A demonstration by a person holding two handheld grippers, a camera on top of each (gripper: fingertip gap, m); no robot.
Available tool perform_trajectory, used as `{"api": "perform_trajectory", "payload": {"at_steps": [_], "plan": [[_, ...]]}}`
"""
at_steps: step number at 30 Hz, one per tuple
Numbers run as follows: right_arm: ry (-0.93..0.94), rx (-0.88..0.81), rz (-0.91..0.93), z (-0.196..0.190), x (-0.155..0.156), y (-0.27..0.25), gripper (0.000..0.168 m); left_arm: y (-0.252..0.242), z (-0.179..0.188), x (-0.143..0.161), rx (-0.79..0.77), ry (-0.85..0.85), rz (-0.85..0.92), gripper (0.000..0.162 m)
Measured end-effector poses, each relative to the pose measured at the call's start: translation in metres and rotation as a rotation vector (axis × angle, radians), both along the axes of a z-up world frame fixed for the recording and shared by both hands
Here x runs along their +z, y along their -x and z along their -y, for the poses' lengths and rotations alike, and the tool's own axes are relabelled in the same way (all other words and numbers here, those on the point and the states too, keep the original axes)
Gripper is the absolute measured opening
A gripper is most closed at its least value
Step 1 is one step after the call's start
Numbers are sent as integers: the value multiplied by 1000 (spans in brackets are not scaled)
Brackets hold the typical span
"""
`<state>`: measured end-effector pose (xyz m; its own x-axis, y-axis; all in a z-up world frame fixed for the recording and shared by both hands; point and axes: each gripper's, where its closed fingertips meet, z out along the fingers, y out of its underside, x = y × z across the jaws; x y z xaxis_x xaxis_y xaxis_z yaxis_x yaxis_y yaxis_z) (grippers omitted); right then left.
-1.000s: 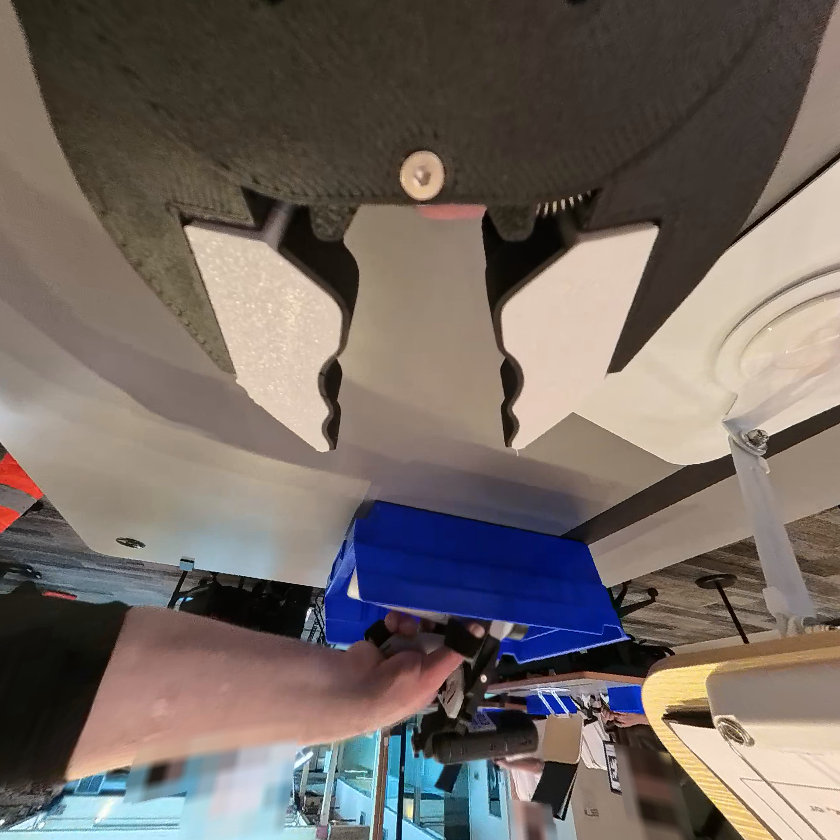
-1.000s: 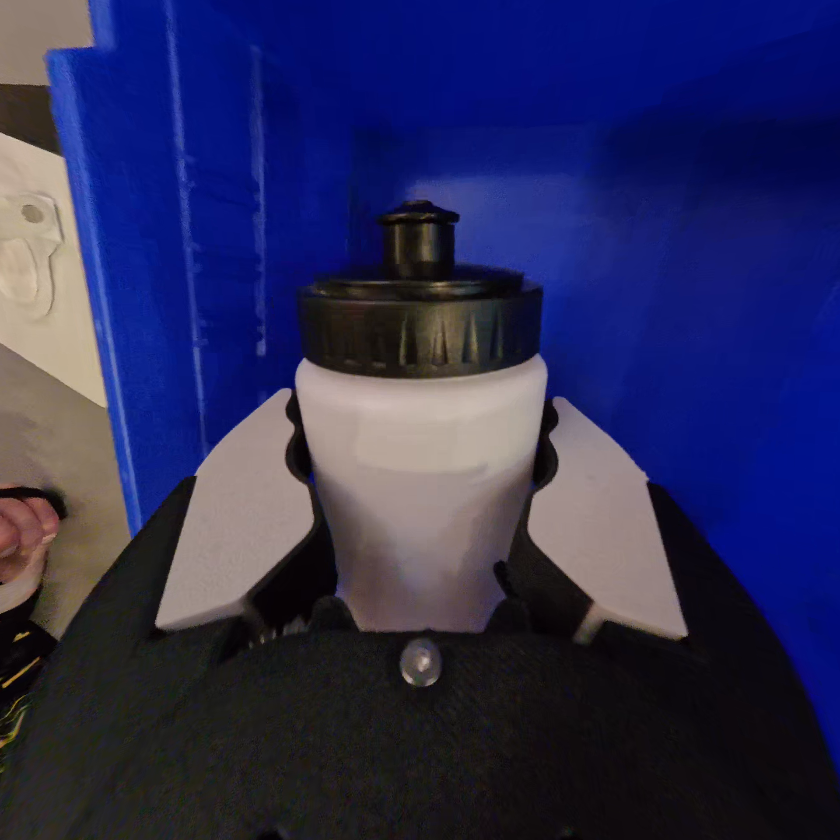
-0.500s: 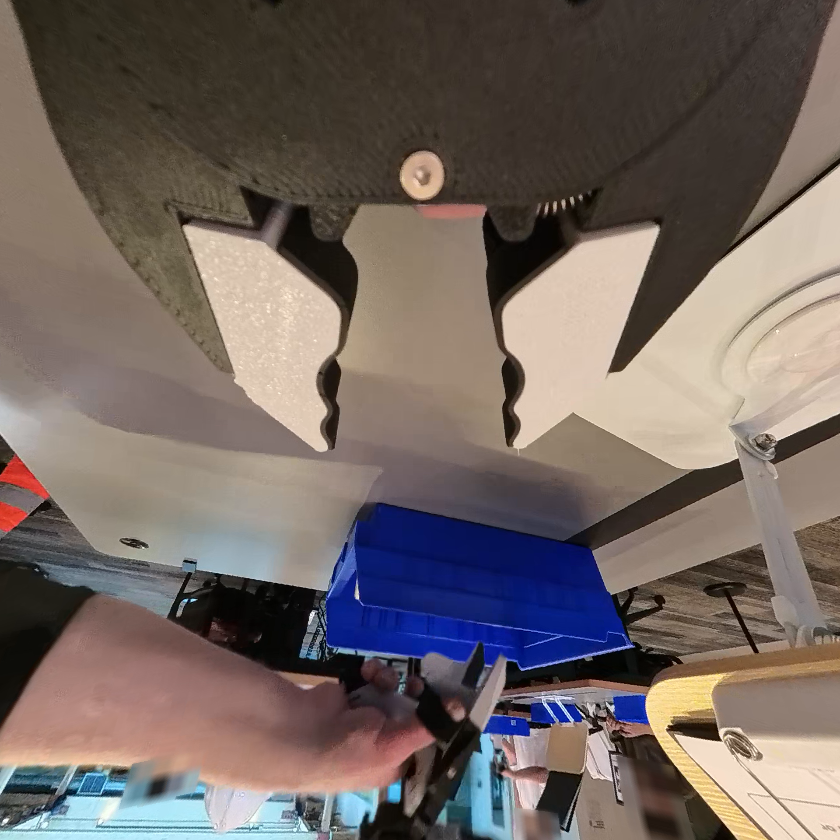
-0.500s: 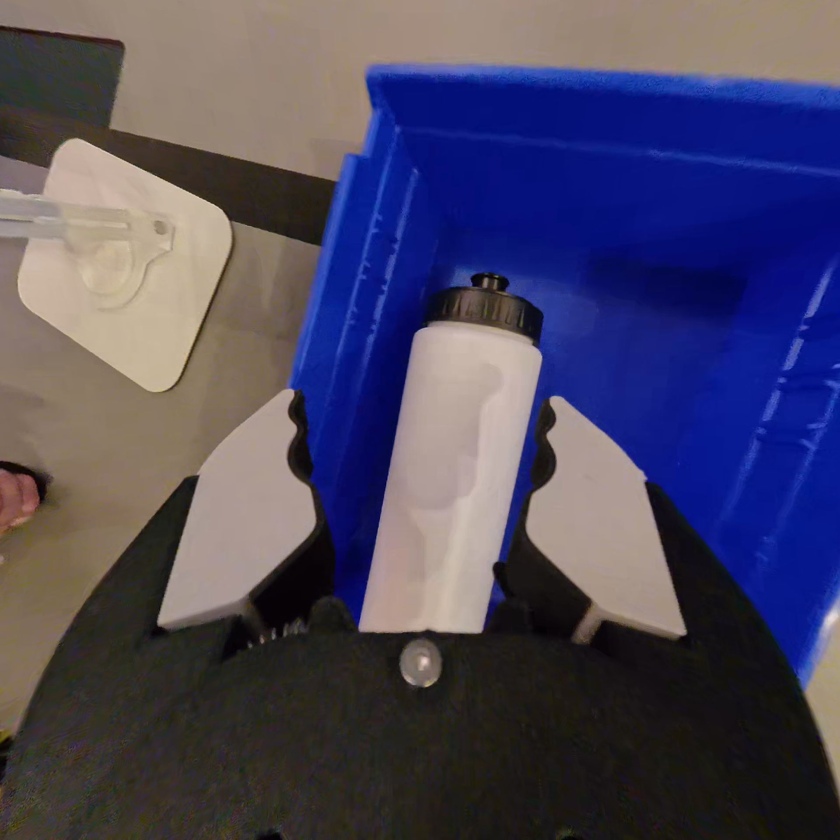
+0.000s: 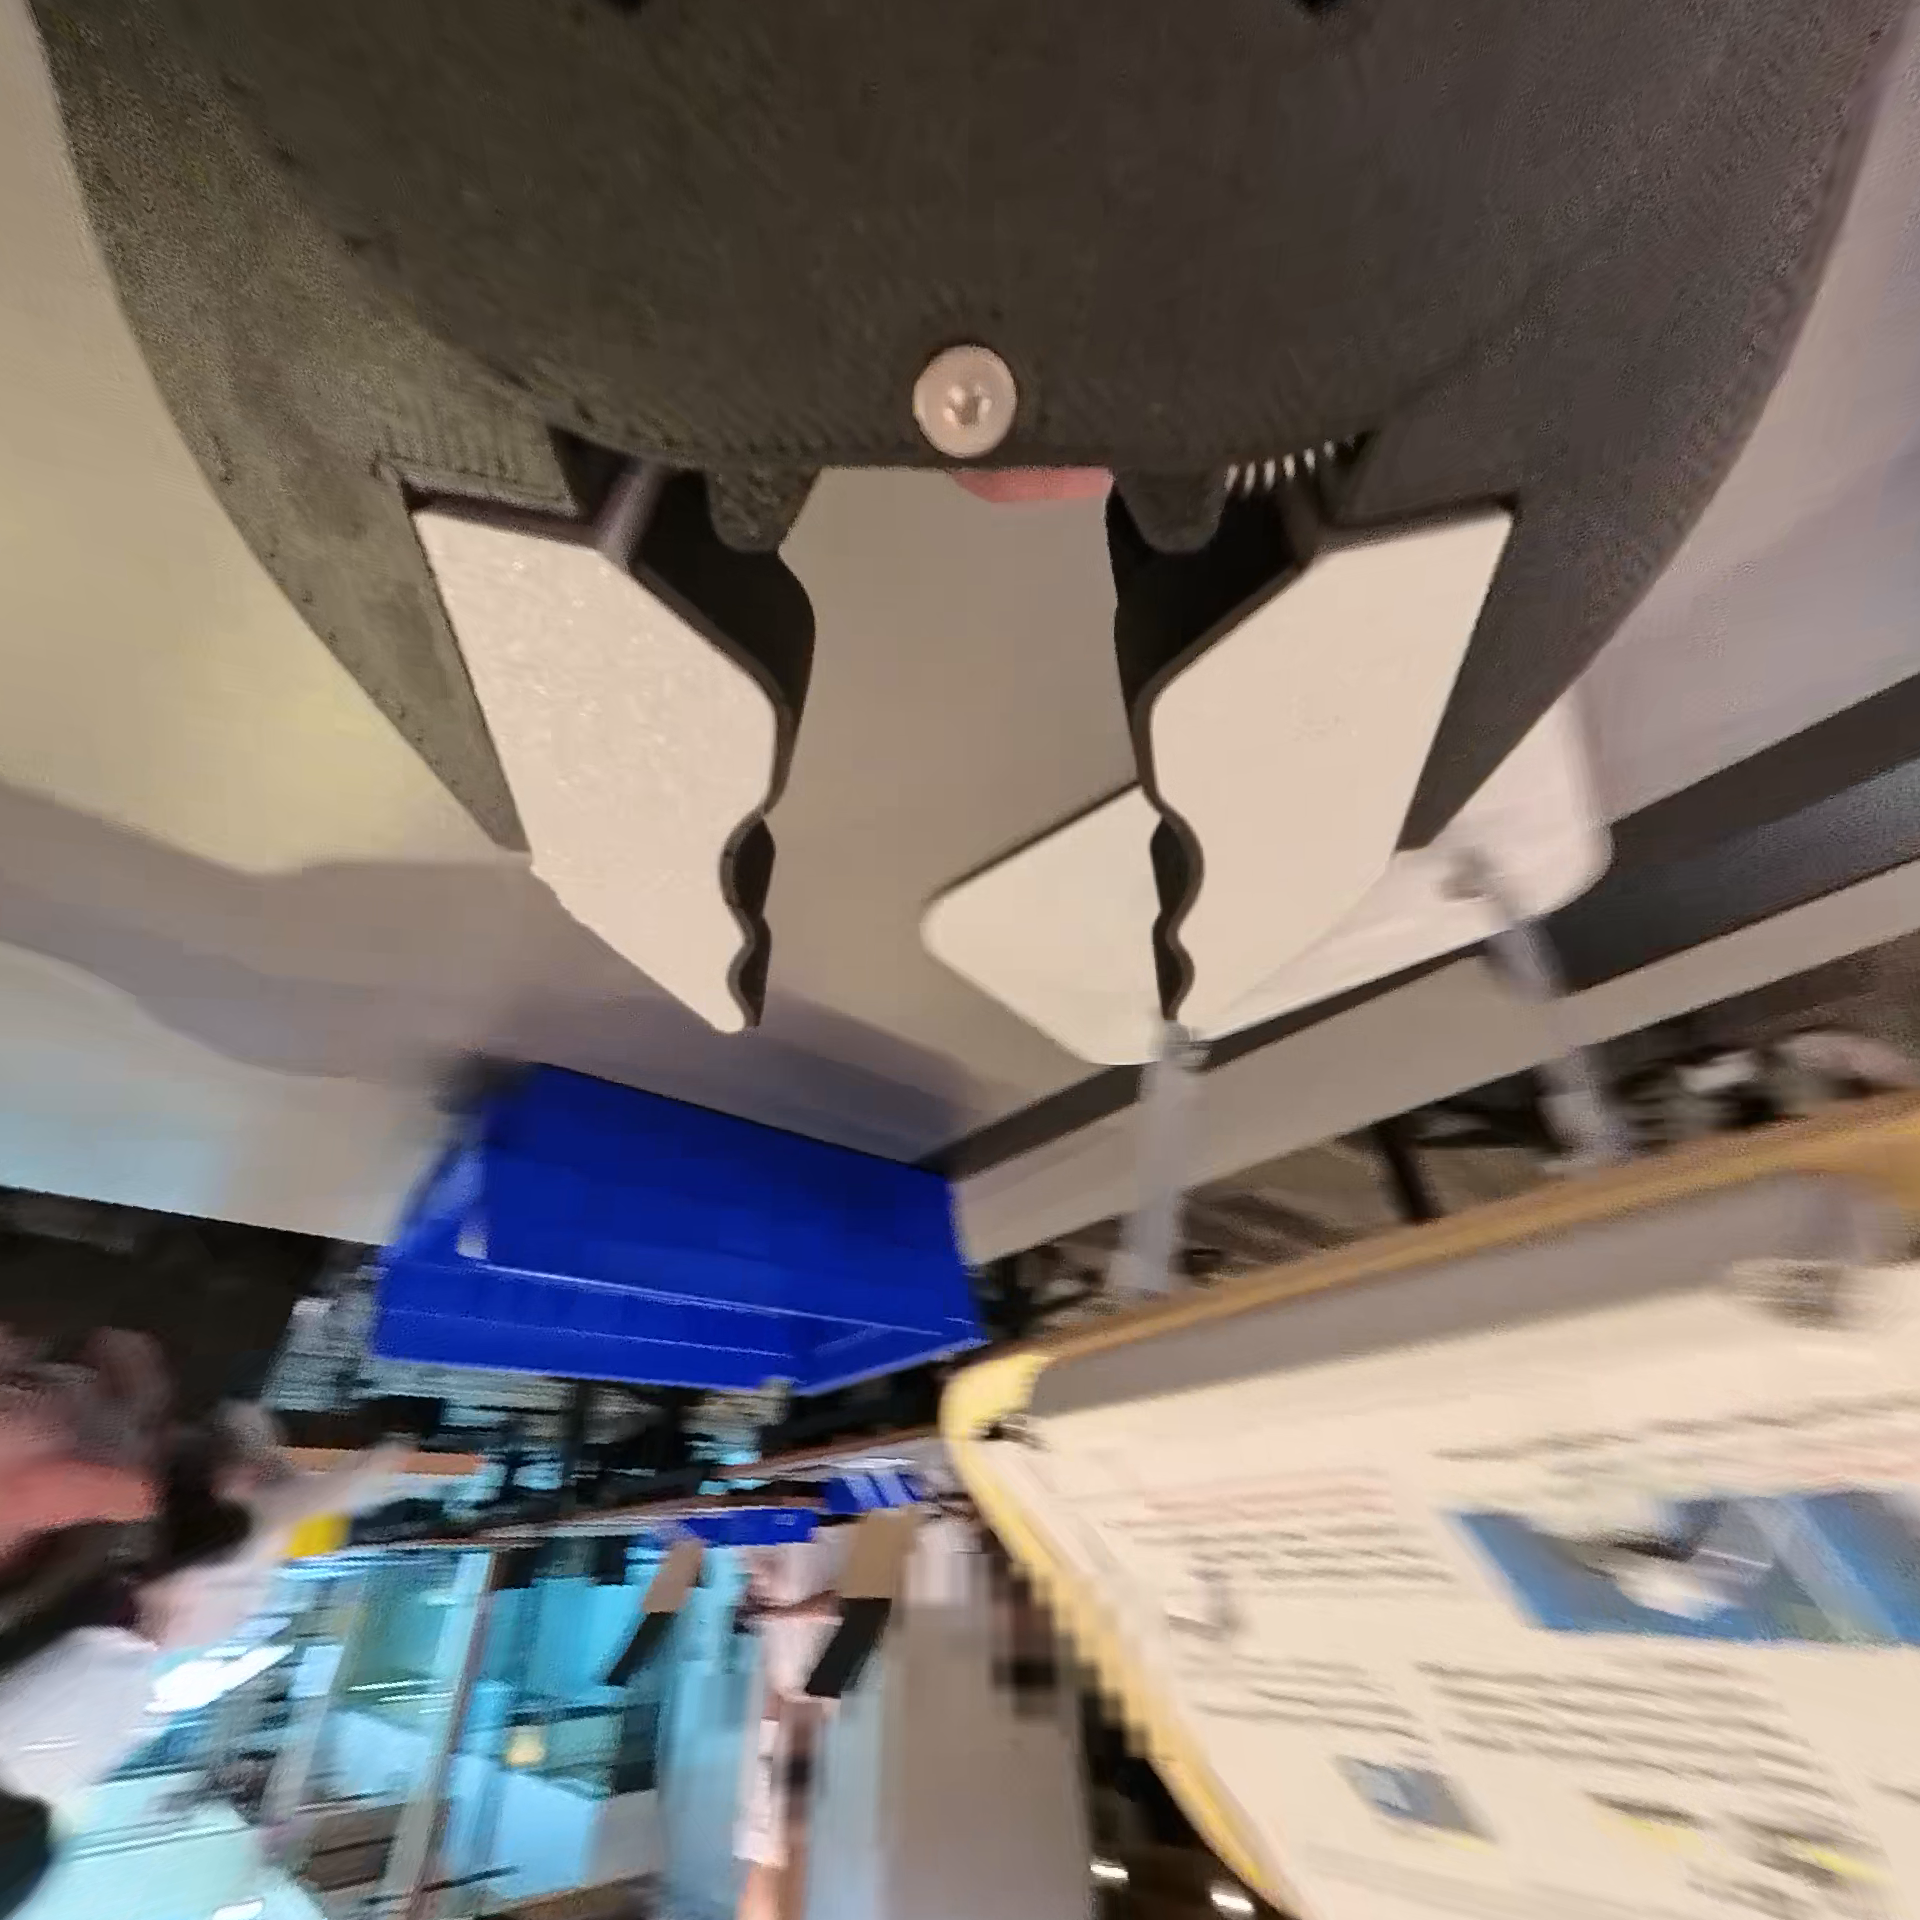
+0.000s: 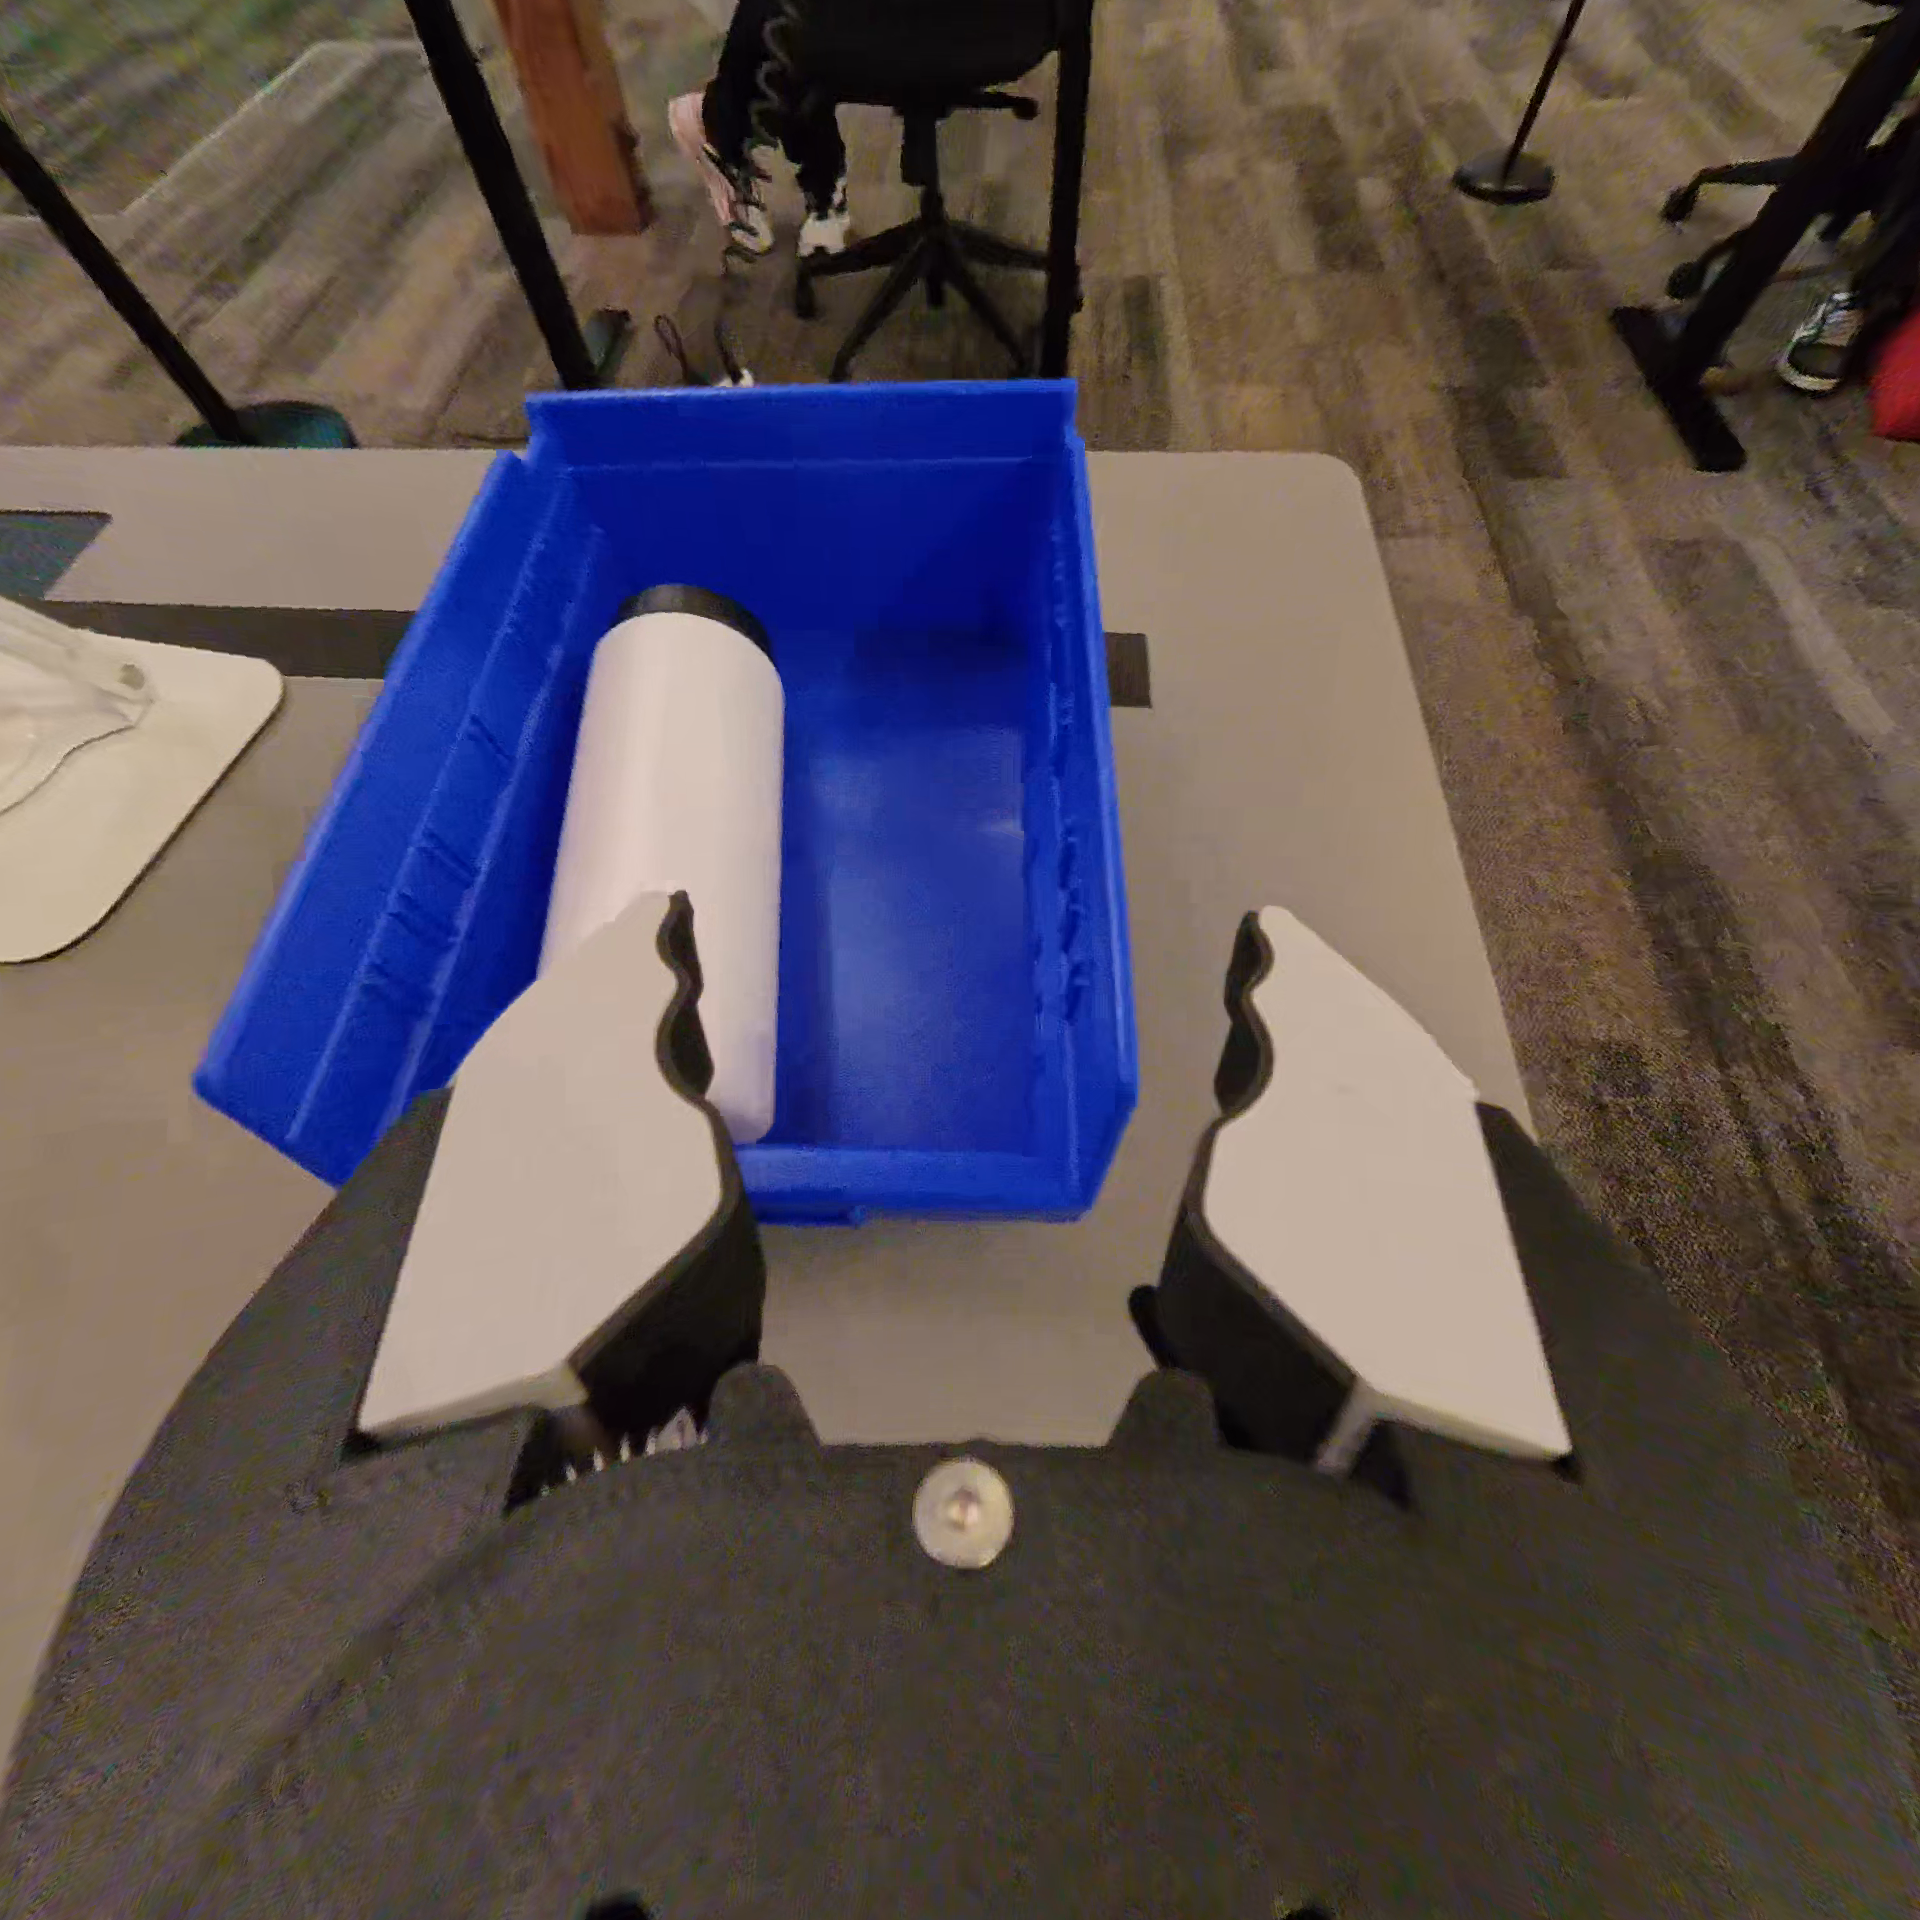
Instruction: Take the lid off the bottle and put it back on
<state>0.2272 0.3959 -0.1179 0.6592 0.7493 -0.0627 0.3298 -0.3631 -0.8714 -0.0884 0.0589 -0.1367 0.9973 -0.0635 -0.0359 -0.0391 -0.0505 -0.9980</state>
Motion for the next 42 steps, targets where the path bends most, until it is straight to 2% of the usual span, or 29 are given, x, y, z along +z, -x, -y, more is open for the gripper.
{"api": "perform_trajectory", "payload": {"at_steps": [4,7,9,12,14,16,20,24,25,27,29,32,34,38,42], "plan": [[91,14,-26,-8,-33,-8,99,86,63,34,312,-49,-66,71],[121,7,-23,-17,-53,-6,97,156,139,68,590,-126,-72,71],[149,4,-48,-21,-63,-4,93,200,195,80,795,-133,-109,72],[185,18,-132,-28,-70,3,70,256,257,64,982,-19,-79,71],[218,56,-160,-26,-75,8,42,283,279,40,1020,49,18,72],[208,60,-139,-28,-79,11,34,304,293,17,1080,127,35,73],[186,42,-81,-35,-91,16,20,324,289,-24,1057,210,135,77],[192,38,-80,-40,-95,10,9,339,281,-53,1034,302,168,72],[193,46,-90,-41,-95,9,10,341,277,-56,1017,303,170,64],[187,53,-95,-42,-95,10,10,342,266,-64,946,330,180,35],[158,51,-70,-43,-93,7,8,349,264,-68,947,341,166,13],[159,59,-84,-44,-93,7,8,349,257,-68,847,286,245,3],[151,62,-74,-43,-92,5,8,348,255,-69,775,268,296,3],[135,91,-50,-35,-92,2,8,333,261,-69,651,310,253,5],[138,130,-41,-21,-91,-4,8,318,281,-69,521,321,293,6]]}}
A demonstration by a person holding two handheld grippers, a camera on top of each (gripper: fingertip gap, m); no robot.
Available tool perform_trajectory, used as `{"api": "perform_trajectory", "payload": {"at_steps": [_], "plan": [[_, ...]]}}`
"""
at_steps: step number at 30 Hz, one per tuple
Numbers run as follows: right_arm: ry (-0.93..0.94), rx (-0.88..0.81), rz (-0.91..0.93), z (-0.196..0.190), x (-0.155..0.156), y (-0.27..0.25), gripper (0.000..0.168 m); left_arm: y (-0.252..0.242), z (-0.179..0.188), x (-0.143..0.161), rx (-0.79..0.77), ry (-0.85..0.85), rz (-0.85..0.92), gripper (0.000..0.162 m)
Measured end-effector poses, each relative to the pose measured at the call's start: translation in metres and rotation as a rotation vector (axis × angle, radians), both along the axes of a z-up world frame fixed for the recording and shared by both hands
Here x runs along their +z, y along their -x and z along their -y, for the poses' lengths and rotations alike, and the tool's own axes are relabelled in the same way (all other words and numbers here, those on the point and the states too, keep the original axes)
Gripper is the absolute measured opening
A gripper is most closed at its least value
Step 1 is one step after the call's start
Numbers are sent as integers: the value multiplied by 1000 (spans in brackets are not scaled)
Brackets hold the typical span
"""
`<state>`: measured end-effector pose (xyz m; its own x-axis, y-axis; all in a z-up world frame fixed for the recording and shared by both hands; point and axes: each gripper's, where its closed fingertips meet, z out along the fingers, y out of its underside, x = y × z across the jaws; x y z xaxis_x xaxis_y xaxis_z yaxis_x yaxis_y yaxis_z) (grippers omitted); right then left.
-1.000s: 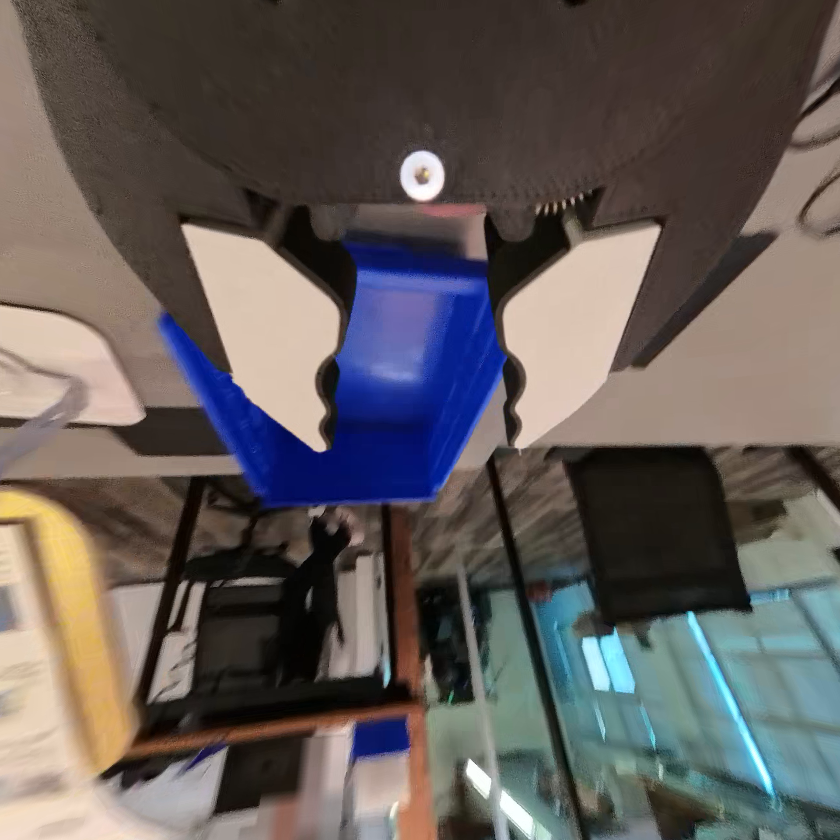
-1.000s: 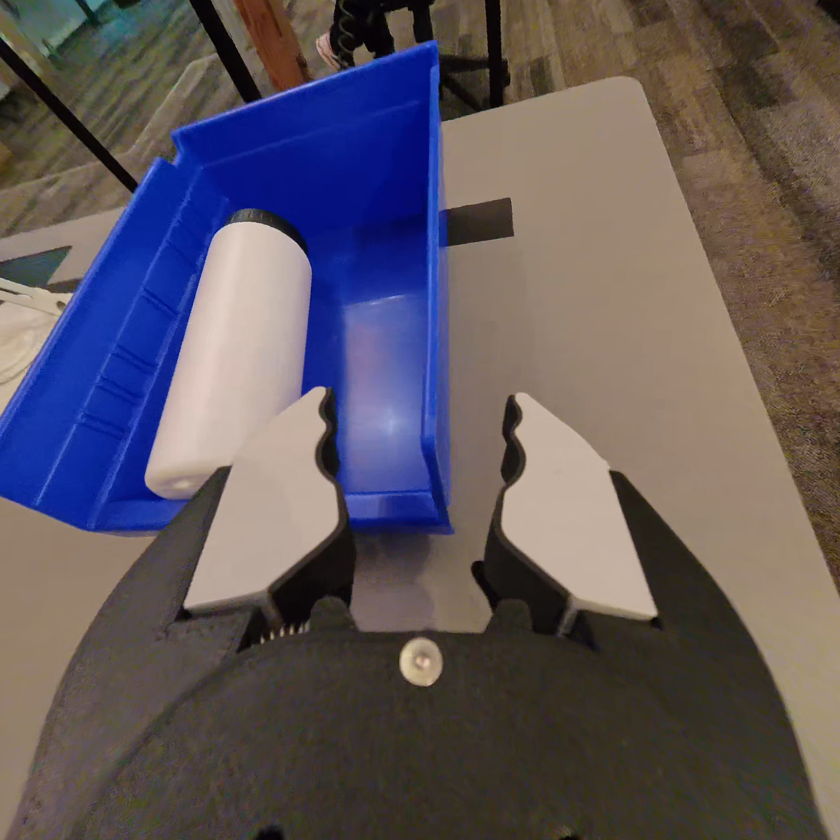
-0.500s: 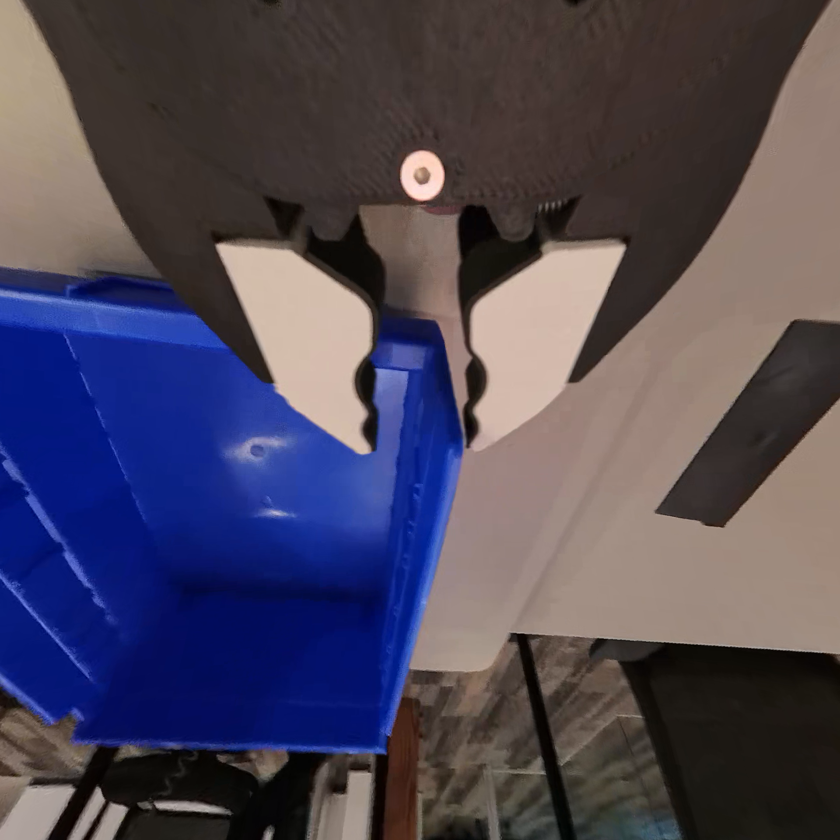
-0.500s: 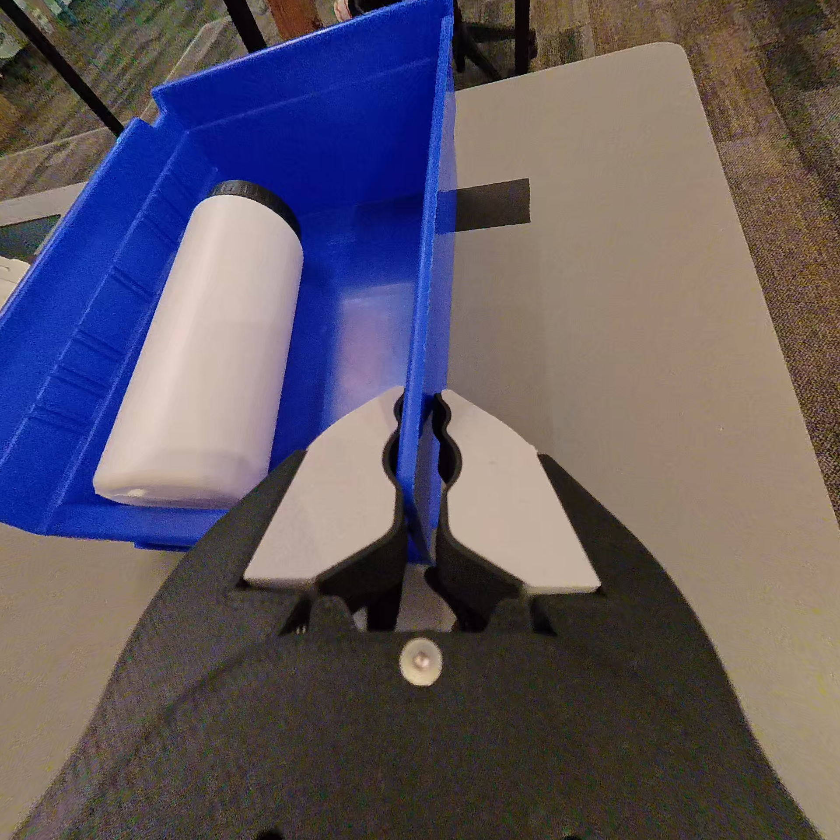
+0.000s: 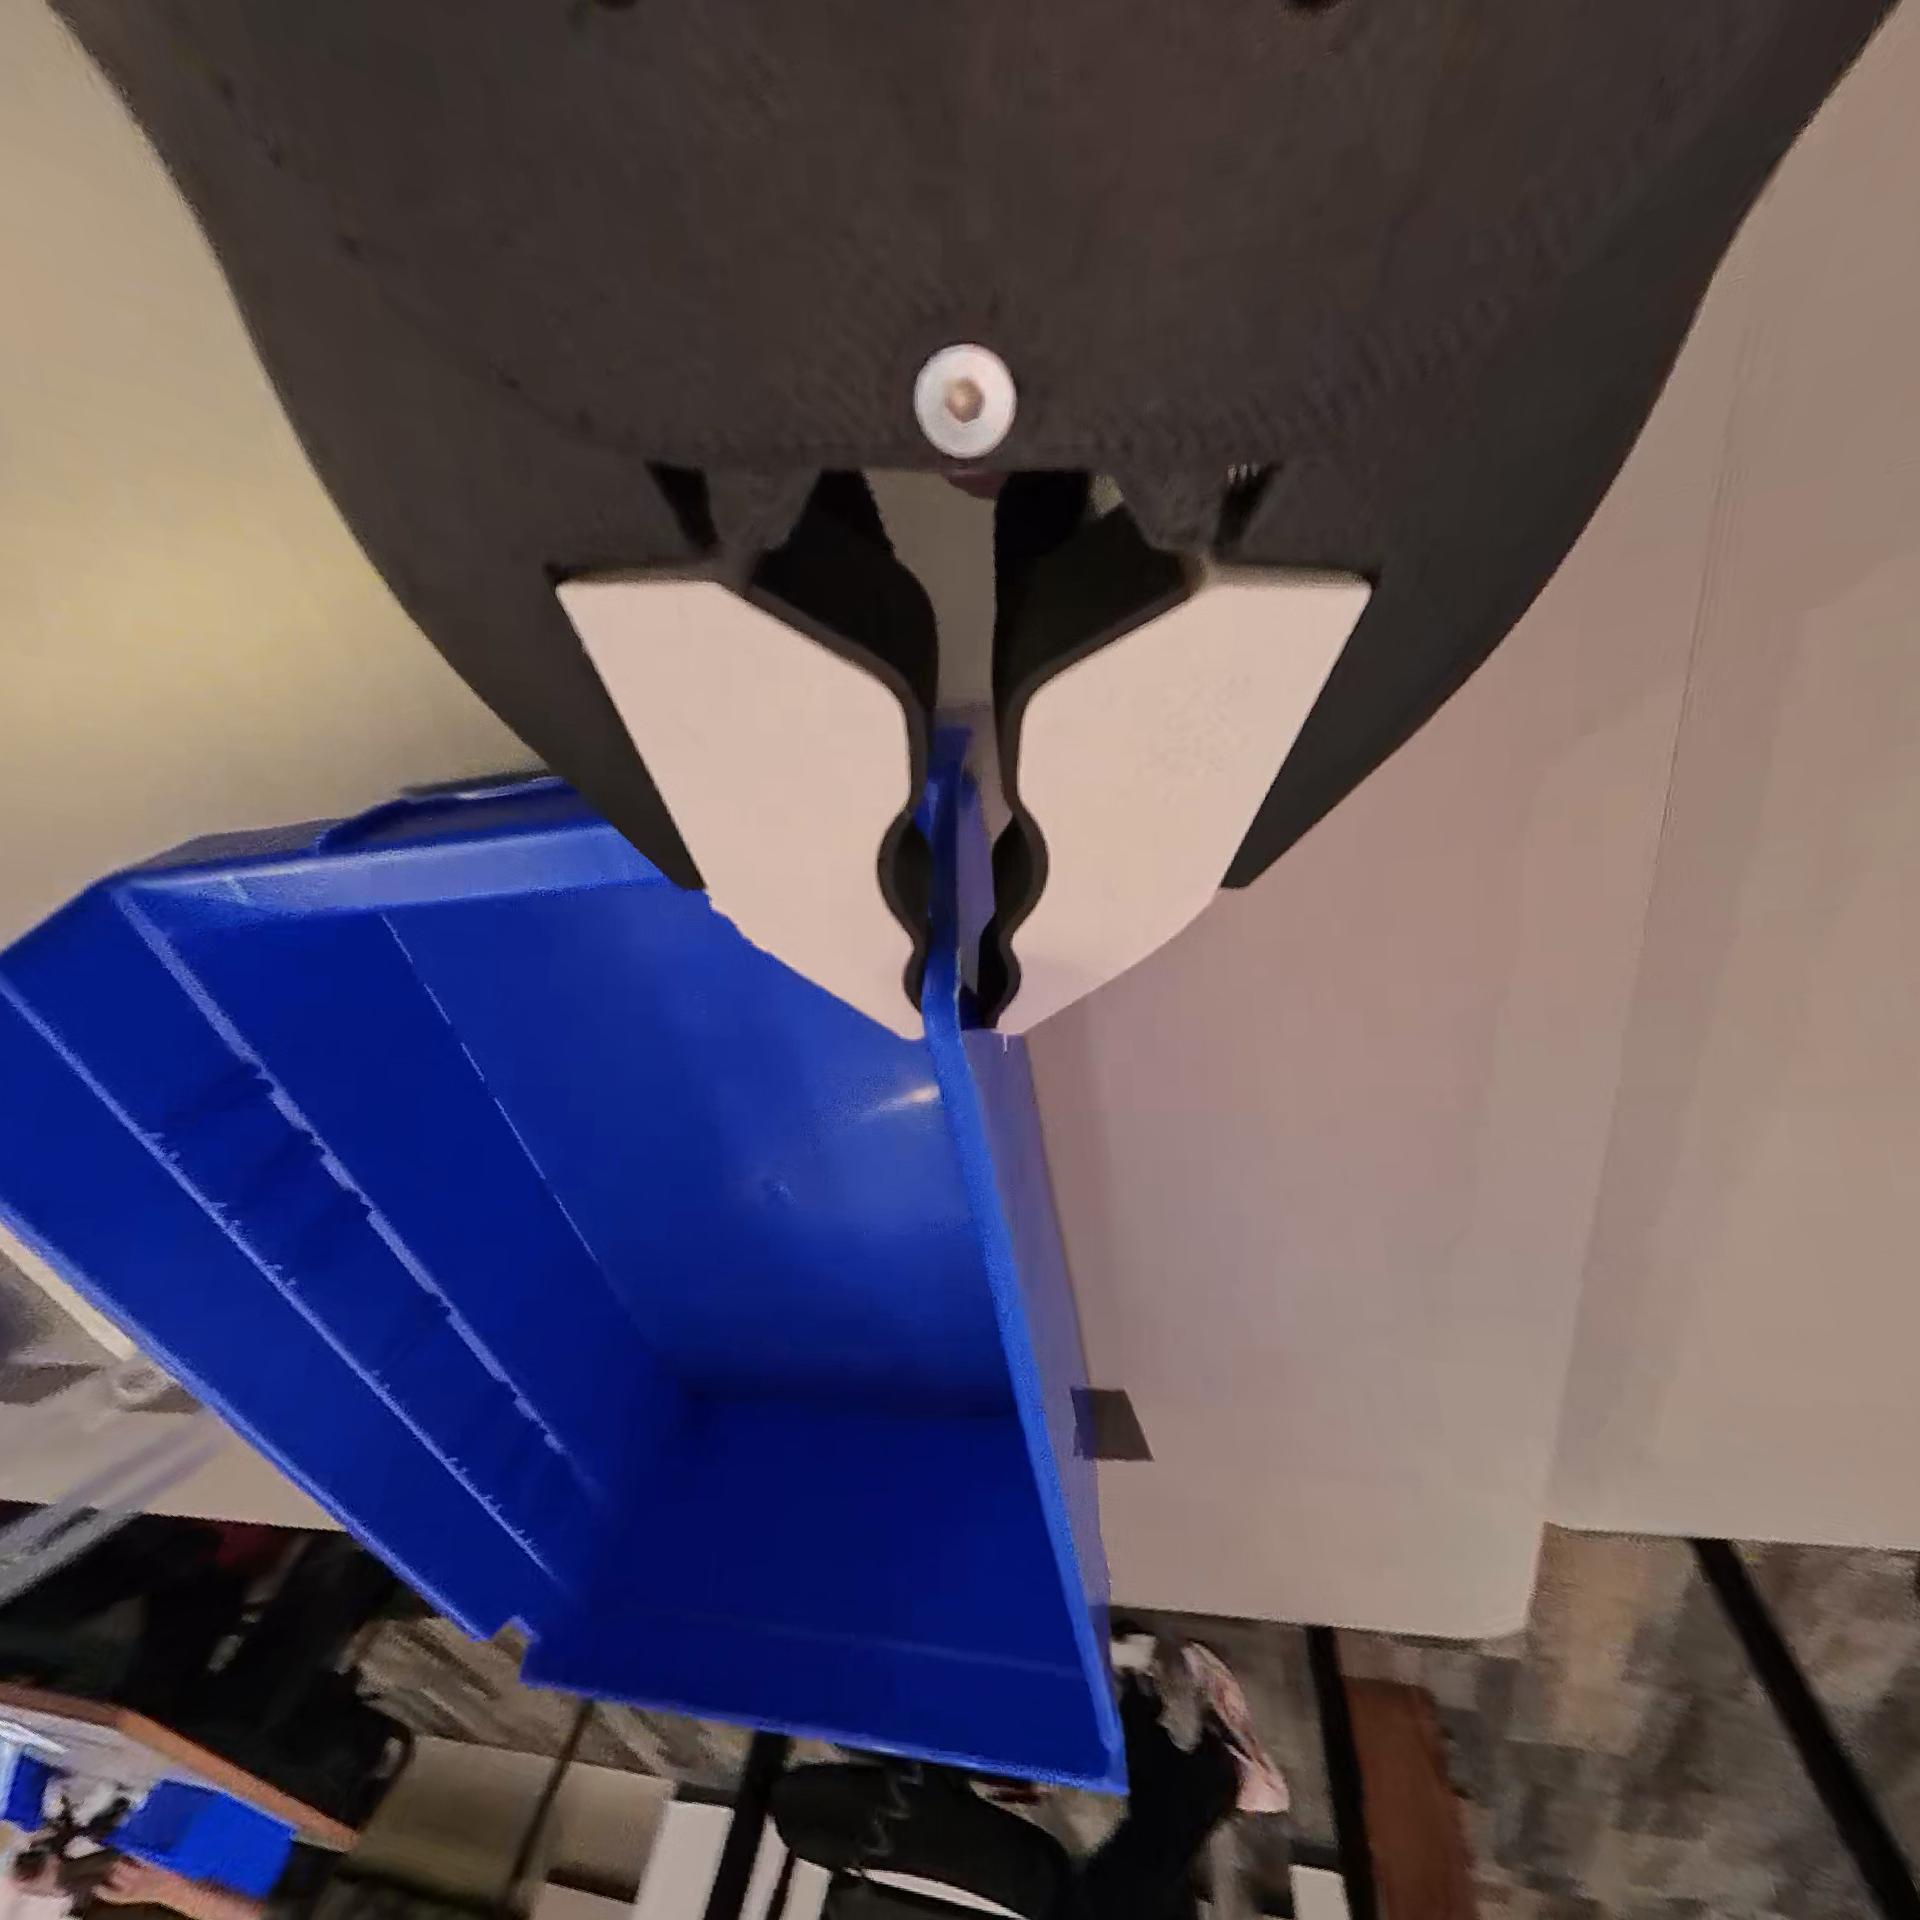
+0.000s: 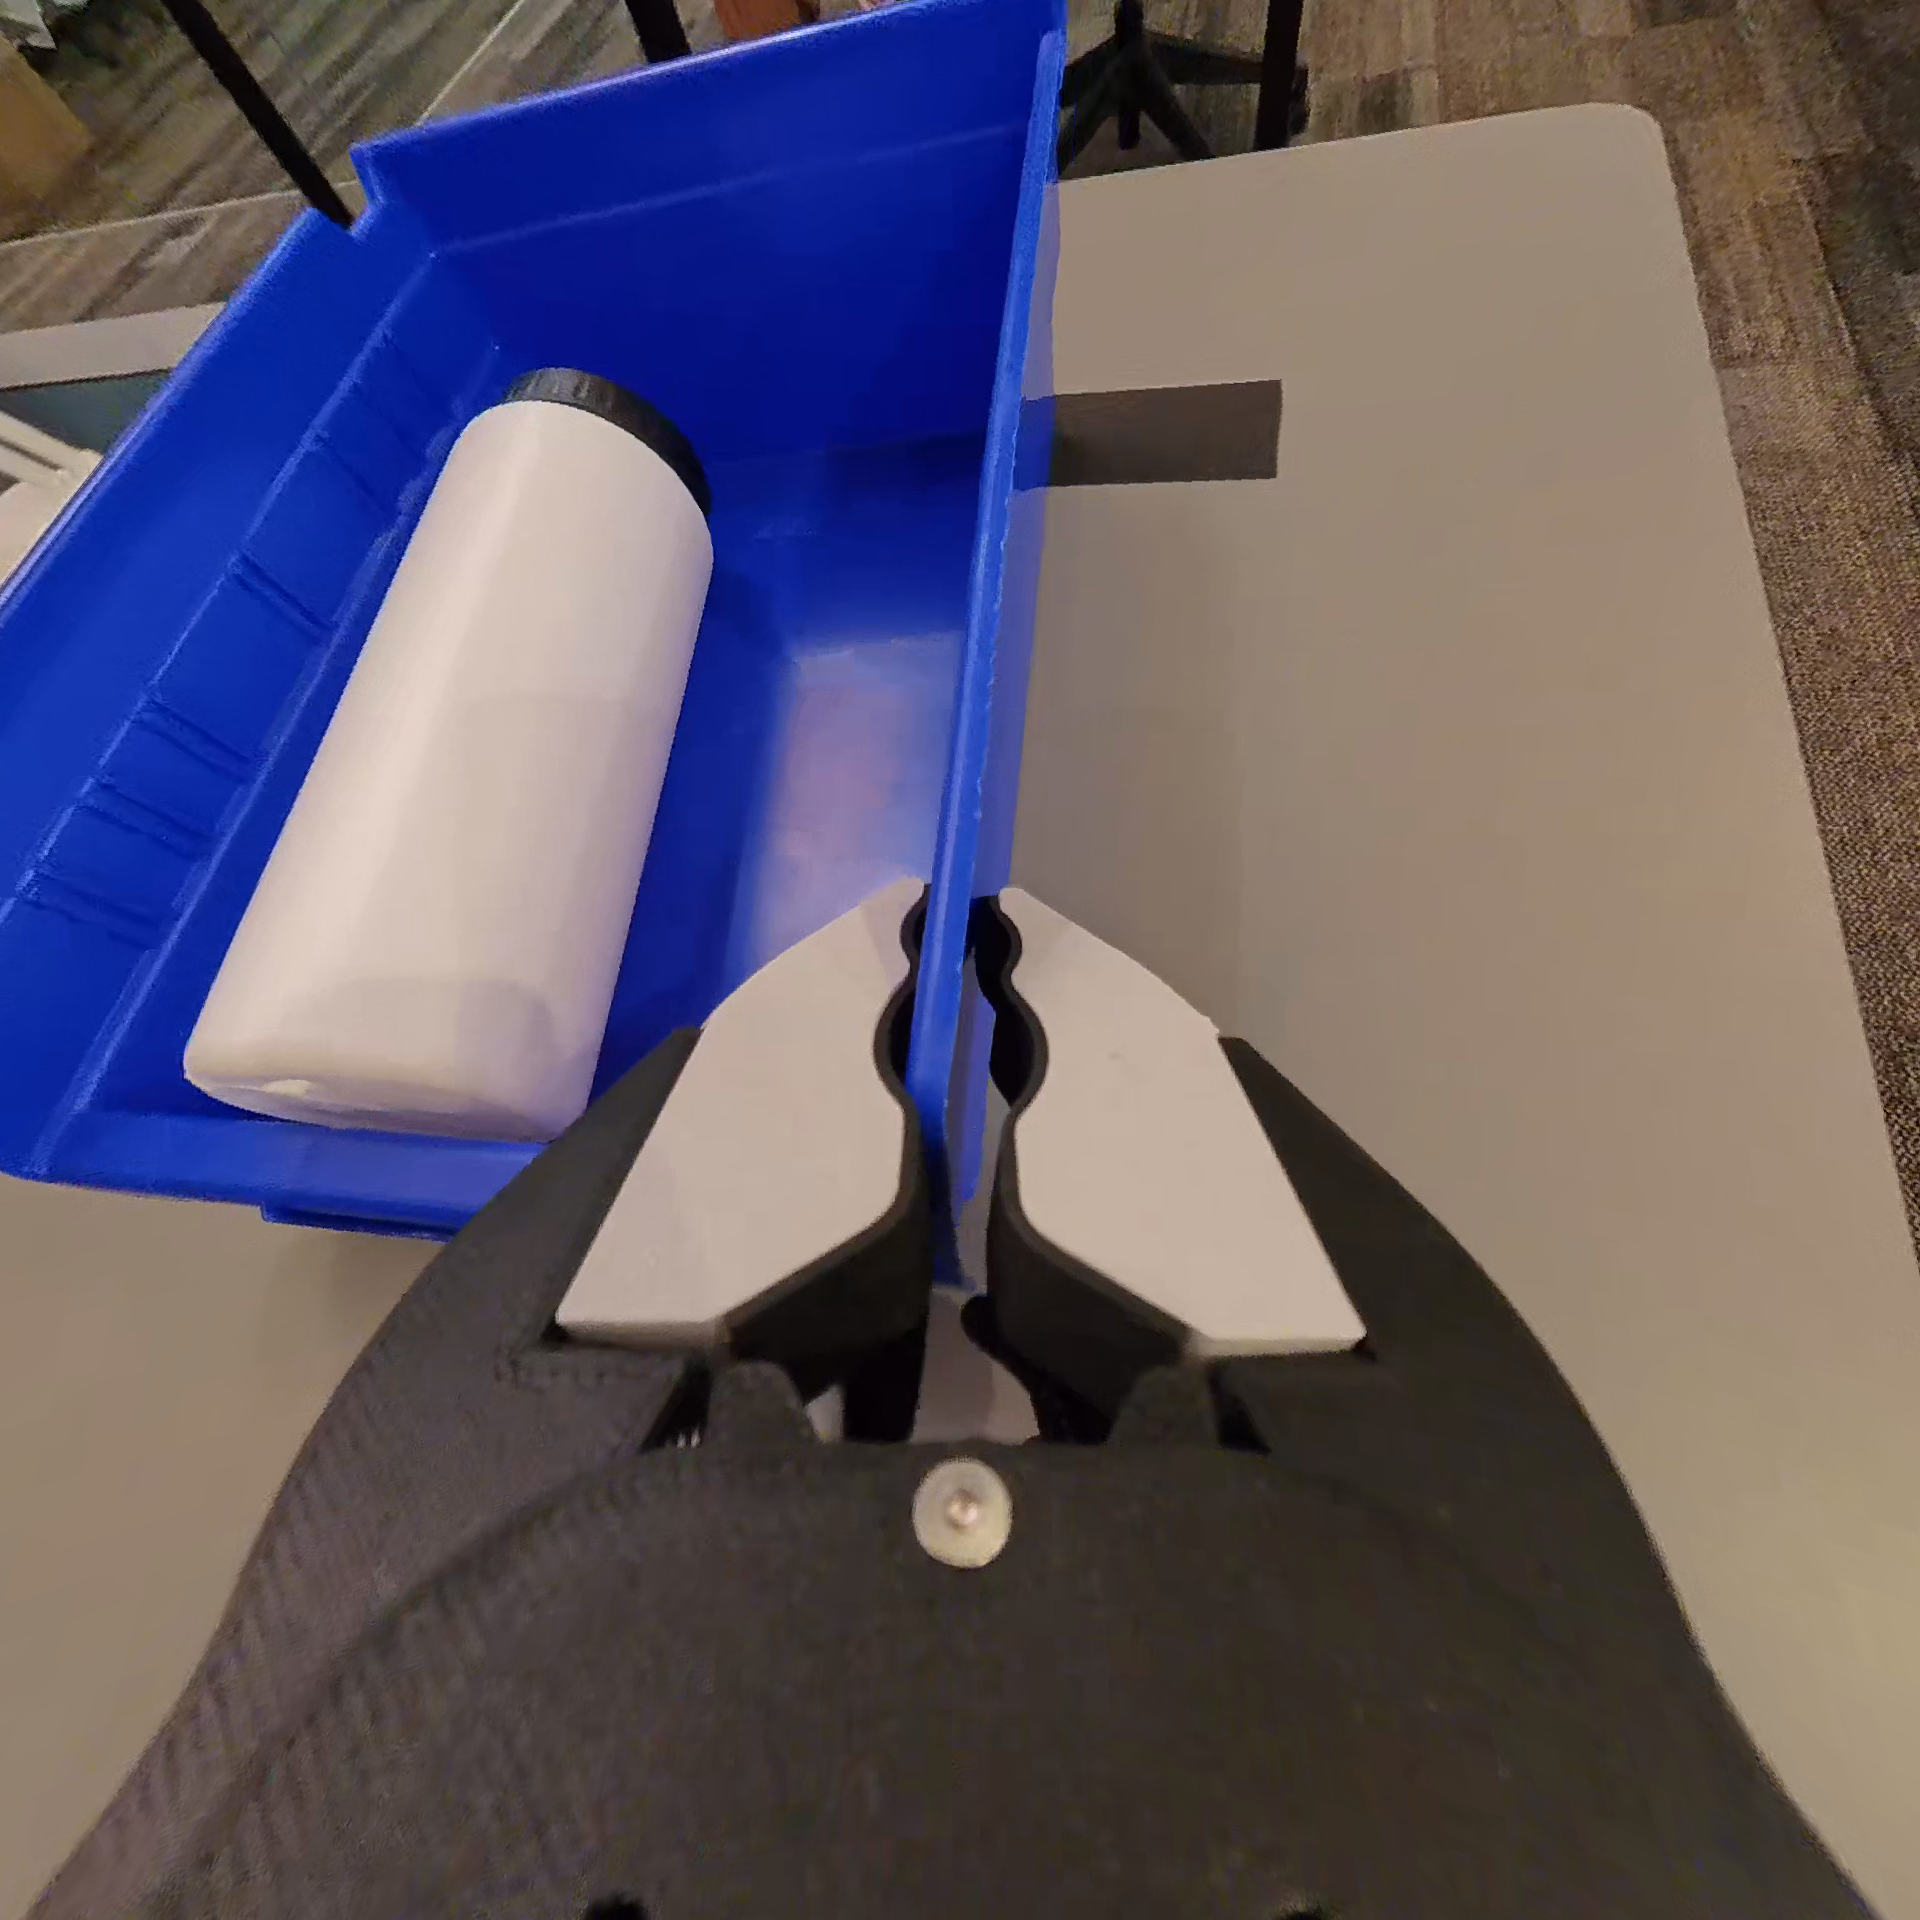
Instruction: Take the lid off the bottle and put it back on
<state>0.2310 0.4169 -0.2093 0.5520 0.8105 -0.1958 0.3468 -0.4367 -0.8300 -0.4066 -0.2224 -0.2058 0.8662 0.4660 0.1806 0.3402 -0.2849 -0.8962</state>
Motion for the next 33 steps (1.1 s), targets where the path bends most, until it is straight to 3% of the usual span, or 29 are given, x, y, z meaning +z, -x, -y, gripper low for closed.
{"api": "perform_trajectory", "payload": {"at_steps": [8,13,22,33], "plan": [[16,188,-28,43,0,-7,8,-56,54,0,-281,-15,64,4],[46,338,-74,79,1,-2,9,-120,63,0,-509,-42,135,5],[62,611,-61,145,0,32,9,-252,26,0,-906,42,145,5],[67,880,-48,202,0,112,8,-356,-29,0,-1165,81,111,5]]}}
